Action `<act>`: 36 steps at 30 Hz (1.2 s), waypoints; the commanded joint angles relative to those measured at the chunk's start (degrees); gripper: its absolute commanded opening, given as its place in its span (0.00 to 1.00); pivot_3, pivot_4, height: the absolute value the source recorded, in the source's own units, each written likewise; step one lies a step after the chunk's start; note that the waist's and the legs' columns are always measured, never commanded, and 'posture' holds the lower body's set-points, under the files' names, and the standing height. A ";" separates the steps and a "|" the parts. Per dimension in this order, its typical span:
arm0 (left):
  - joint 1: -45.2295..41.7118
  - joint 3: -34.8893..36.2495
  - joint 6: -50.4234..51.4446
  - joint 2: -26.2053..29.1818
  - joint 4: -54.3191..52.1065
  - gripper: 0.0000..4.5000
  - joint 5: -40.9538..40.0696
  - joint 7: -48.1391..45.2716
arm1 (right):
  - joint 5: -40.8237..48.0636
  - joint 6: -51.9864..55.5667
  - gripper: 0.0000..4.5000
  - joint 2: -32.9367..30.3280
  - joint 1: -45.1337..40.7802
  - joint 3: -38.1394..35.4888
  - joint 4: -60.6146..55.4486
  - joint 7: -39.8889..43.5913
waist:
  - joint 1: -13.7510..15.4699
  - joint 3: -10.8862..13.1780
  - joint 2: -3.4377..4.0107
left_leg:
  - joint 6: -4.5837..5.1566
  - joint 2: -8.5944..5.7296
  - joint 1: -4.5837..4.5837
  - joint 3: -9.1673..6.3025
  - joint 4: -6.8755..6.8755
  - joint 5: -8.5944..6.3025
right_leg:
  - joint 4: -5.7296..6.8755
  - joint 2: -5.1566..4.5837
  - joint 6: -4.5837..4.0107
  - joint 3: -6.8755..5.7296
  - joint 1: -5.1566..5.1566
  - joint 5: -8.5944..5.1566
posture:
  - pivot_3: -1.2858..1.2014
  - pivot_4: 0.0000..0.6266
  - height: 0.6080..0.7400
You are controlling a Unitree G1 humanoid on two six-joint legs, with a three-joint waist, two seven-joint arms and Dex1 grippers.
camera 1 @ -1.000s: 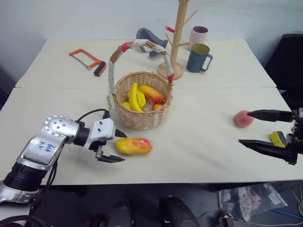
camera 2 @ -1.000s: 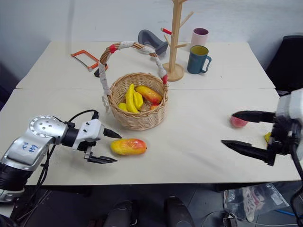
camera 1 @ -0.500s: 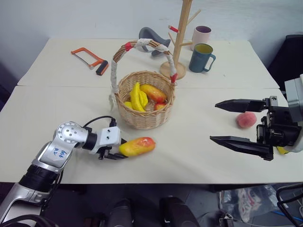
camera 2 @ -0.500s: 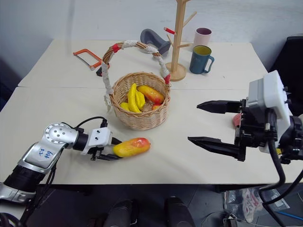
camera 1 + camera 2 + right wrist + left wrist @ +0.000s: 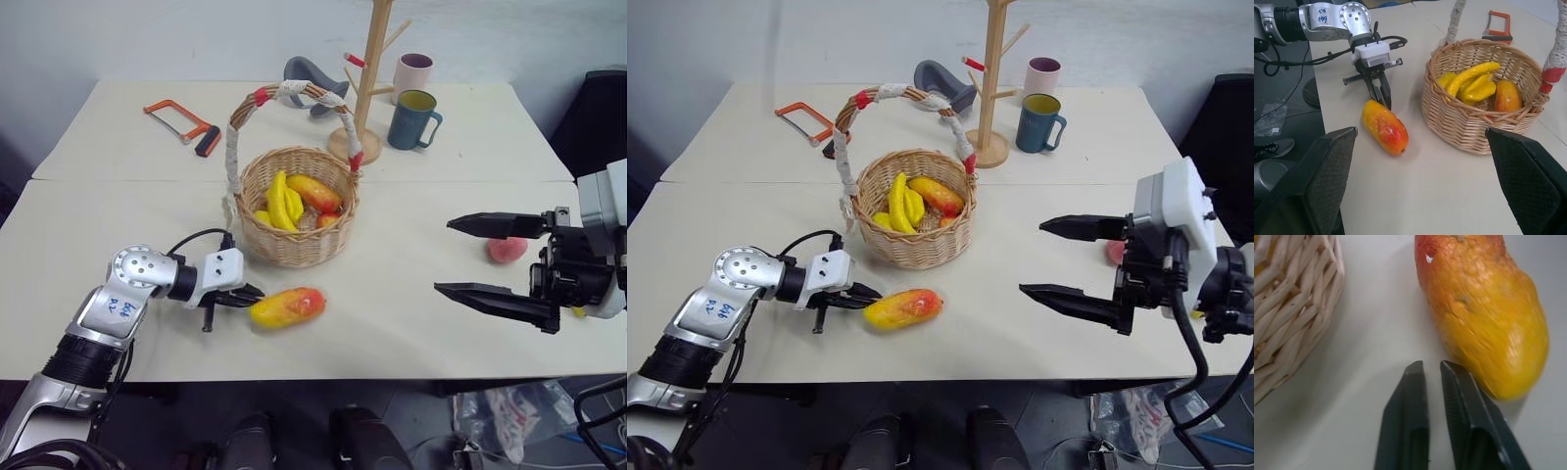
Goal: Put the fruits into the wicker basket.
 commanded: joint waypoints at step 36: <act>-12.95 -6.33 -27.92 -6.16 10.61 1.00 7.35 -7.77 | -1.48 -1.61 0.97 2.12 2.42 -1.44 -1.96 0.21 | 0.64 -0.01 0.01 | 0.12 0.01 -0.10 0.05 0.10 -0.06 | -0.03 0.07 0.02 0.05 -0.07 0.02 | 0.52 0.24 1.00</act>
